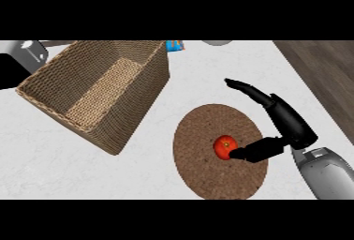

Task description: Pick the tomato from the placemat and place it in the basket

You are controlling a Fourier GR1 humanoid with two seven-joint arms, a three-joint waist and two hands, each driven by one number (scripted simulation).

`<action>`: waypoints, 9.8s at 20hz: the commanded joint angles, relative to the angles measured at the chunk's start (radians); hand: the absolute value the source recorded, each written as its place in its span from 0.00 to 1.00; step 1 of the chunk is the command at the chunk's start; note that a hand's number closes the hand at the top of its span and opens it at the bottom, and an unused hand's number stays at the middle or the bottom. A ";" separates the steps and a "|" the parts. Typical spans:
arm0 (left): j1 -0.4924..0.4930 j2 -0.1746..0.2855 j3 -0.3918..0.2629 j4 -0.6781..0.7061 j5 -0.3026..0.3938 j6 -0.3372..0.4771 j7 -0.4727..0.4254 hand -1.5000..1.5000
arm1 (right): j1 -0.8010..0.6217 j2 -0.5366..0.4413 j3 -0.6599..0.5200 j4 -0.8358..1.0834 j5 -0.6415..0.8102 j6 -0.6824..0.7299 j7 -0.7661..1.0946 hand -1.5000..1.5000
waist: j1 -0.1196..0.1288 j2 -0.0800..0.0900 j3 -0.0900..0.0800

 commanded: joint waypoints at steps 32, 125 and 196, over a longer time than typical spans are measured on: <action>-0.287 -0.135 0.043 -0.133 0.085 -0.175 -0.322 0.50 | -0.120 -0.280 0.115 -0.056 0.136 0.311 0.300 0.00 | -0.078 0.029 -0.009; -0.975 -0.430 -0.095 -0.025 -0.118 -0.368 -0.213 0.50 | -0.302 0.442 0.406 0.205 0.725 -0.244 1.206 1.00 | 0.285 0.103 0.001; -1.204 -0.516 -0.143 0.127 -0.184 -0.290 -0.101 0.50 | -1.036 0.444 -0.156 1.041 1.430 -0.930 1.595 0.00 | 0.289 0.101 -0.002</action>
